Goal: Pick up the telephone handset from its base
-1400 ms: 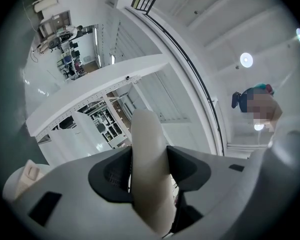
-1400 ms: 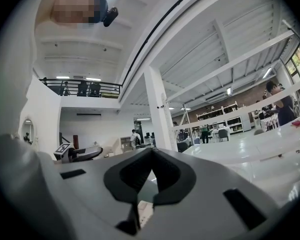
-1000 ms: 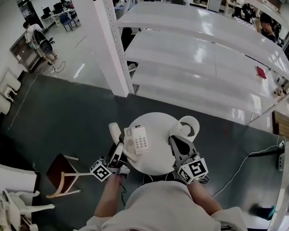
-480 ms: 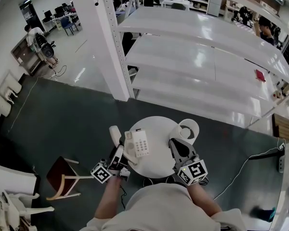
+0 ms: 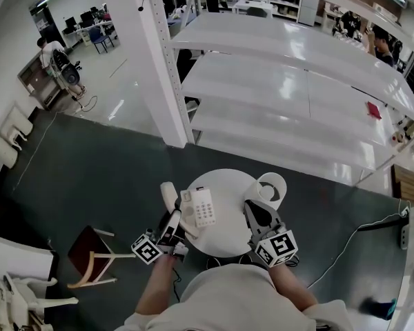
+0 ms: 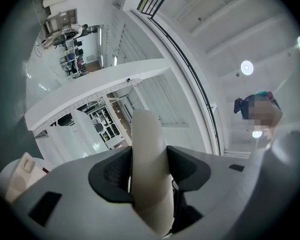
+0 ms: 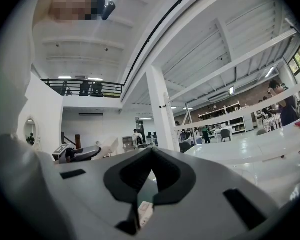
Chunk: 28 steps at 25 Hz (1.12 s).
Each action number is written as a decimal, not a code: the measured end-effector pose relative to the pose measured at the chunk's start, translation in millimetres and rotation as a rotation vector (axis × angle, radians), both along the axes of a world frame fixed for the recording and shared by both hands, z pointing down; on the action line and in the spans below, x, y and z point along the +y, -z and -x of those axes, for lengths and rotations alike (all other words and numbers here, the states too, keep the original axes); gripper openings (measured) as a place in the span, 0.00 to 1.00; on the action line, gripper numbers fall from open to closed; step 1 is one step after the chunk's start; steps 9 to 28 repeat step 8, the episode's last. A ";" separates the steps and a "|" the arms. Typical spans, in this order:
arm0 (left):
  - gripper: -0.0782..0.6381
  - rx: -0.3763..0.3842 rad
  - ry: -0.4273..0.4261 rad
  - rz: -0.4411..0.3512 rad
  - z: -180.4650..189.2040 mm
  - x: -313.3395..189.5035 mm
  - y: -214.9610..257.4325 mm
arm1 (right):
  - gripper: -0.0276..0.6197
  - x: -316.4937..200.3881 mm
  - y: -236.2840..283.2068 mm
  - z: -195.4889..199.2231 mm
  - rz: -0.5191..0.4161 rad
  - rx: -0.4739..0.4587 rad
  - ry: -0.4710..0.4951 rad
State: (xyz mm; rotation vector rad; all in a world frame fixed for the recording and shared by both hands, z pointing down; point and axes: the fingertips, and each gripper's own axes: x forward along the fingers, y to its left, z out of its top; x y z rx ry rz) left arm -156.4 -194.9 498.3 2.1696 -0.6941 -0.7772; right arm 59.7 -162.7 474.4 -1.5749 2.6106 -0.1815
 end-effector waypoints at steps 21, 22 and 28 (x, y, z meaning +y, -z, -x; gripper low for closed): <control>0.42 -0.002 -0.006 0.006 -0.5 -0.9 -2.3 | 0.05 -1.6 -0.5 0.2 -0.001 0.007 0.003; 0.42 -0.002 -0.006 0.006 -0.5 -0.9 -2.3 | 0.05 -1.6 -0.5 0.2 -0.001 0.007 0.003; 0.42 -0.002 -0.006 0.006 -0.5 -0.9 -2.3 | 0.05 -1.6 -0.5 0.2 -0.001 0.007 0.003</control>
